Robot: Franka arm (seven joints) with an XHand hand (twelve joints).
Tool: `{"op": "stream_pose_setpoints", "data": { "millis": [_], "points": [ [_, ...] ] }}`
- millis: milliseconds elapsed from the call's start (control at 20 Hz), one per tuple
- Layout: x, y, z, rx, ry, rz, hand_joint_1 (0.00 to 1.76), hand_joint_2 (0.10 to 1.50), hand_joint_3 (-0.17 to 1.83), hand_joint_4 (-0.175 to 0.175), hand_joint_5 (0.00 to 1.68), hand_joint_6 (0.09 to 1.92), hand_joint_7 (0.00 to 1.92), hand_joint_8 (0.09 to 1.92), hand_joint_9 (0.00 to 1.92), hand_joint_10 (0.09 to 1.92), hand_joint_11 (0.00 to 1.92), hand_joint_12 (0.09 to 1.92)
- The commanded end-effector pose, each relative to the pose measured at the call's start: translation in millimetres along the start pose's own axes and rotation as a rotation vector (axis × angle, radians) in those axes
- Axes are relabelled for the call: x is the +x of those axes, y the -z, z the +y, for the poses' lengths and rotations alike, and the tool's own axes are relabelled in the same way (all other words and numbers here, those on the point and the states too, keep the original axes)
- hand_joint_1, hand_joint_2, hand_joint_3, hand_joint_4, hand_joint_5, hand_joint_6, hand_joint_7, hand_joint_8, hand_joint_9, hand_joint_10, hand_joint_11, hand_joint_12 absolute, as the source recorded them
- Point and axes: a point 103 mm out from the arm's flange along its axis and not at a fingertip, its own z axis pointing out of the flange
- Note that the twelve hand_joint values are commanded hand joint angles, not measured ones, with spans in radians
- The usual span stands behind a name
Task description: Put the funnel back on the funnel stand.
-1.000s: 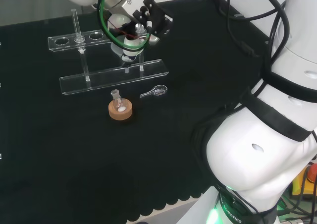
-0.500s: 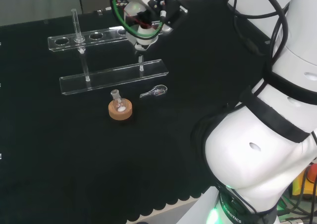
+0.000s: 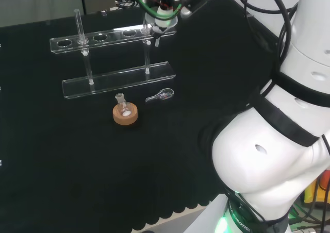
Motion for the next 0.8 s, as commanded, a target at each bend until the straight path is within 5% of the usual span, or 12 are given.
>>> {"op": "stream_pose_setpoints", "data": {
  "millis": [50, 800],
  "points": [
    [-56.4, 2.8, 19.2, 0.006, -0.054, 0.048, 0.83, 0.73, 0.71, -0.017, 0.64, 0.8, 0.62, 0.7, 1.08, 0.55, 0.47, 1.29],
    [-84.8, 9.4, 62.4, -0.013, -0.061, 0.049, 0.84, 0.73, 0.71, -0.015, 0.64, 0.8, 0.62, 0.7, 1.08, 0.55, 0.48, 1.29]
  ]
}}
